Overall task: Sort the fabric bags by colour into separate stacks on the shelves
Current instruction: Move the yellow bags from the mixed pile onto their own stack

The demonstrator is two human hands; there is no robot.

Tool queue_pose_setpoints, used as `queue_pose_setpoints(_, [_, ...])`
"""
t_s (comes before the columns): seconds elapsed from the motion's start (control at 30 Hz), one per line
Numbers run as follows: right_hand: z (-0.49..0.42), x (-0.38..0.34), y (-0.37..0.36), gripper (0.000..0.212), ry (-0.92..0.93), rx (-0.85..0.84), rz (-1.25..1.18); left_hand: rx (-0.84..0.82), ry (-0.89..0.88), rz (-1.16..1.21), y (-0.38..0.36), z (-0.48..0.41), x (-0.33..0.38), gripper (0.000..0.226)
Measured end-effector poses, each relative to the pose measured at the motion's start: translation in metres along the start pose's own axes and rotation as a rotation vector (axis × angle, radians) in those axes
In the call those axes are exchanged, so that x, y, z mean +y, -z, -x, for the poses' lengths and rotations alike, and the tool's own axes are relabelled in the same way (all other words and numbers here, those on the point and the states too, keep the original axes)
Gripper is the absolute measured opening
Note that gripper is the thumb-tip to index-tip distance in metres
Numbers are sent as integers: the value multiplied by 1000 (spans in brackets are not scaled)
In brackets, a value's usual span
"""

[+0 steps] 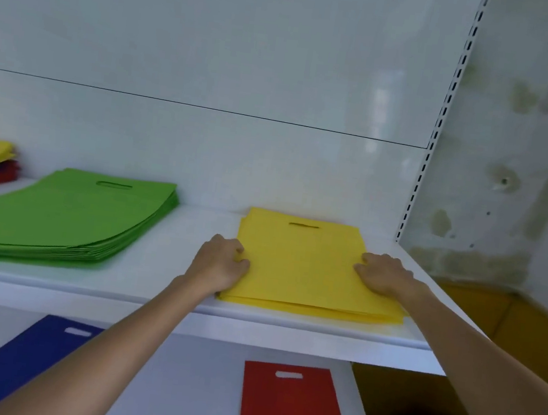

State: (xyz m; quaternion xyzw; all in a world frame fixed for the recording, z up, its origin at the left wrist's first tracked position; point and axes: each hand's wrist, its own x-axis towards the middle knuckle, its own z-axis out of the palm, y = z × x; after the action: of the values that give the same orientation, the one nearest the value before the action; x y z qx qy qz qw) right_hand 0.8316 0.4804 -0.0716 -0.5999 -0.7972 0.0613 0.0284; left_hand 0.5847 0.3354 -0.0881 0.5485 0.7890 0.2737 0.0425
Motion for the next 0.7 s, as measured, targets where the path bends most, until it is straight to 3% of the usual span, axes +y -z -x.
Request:
queue_pose_setpoints(0.13, [-4,-5,3,50,11,6,-43,30,8,33,3,2,-4,37])
queue_pose_setpoints(0.27, [2,-28,14,42,128,270,-172,96,2,28,25,1,-13,35])
queue_pose_setpoints(0.37, [6,-67,26,43,261,297,-264,187,-27,74,59,2,-25,31])
queue_pose_setpoints(0.57, [25,-208,29,50,594,314,-435,408,45,64,156,36,-102,30])
queue_pose_setpoints(0.7, [57,-327,15,52,783,275,-459,465,165,-4,207,85,-179,29])
